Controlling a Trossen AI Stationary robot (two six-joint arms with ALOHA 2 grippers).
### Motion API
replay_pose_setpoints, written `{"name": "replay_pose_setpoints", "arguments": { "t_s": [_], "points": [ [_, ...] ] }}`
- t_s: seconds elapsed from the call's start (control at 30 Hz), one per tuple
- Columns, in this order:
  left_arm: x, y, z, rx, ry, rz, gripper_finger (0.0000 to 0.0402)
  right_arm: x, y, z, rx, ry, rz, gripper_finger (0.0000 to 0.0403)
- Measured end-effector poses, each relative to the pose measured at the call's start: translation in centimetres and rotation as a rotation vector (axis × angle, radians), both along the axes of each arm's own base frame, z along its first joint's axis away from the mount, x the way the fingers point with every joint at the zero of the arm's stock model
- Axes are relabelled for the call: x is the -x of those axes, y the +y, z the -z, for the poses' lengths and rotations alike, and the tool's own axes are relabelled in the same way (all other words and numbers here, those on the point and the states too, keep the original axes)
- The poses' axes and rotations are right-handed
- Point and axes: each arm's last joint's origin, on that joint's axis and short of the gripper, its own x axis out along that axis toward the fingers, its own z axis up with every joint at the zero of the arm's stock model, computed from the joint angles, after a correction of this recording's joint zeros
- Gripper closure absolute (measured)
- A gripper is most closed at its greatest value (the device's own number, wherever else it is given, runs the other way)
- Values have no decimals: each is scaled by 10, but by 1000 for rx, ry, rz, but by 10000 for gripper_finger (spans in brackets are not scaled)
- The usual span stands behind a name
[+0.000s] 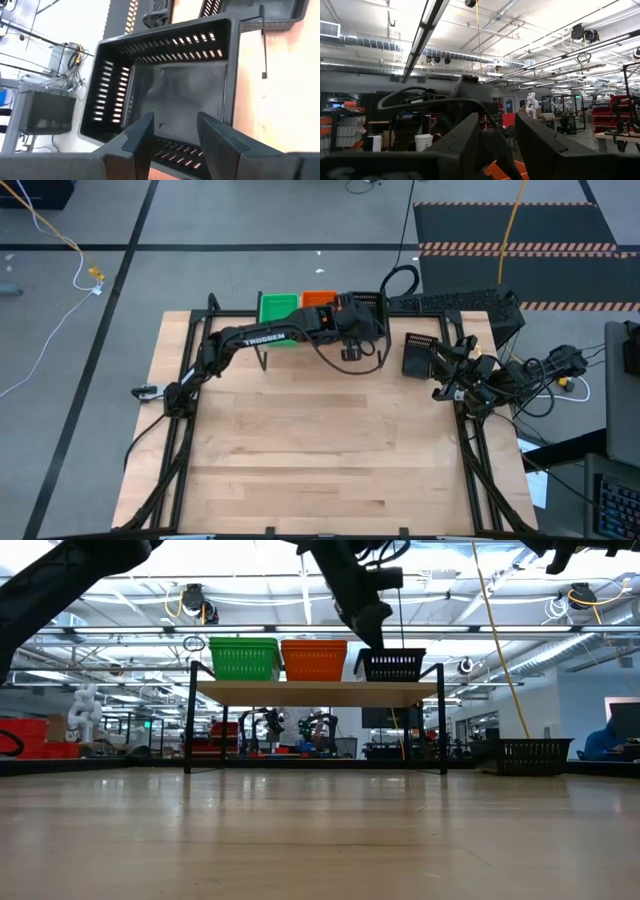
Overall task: Stack baskets on shelf by color
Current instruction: Stack the left black bin on top of the black bin on the shelf, then stack the black bin on top of the black bins on the shelf
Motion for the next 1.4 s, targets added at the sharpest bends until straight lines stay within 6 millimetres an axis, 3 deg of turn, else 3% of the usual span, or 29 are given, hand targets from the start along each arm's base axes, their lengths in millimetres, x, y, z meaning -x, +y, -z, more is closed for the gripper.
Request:
{"name": "replay_pose_setpoints", "arguments": {
  "t_s": [0.47,0.63,0.87,1.0,1.17,1.4],
  "points": [
    [0,-2,0,7,-8,-5,250,0,0,0,-2,-1,-1,280],
    [4,-6,-13,-48,-10,3,250,0,0,0,0,0,0,280],
    [7,-30,-40,-108,-76,86,250,0,0,0,2,4,7,280],
    [7,-48,-44,-73,-90,142,250,-1,0,3,26,64,59,280],
    [0,-69,-25,128,-99,287,250,-8,0,10,68,278,168,280],
    [-2,-94,28,268,-32,203,250,-13,1,21,-42,507,130,280]
  ]
}}
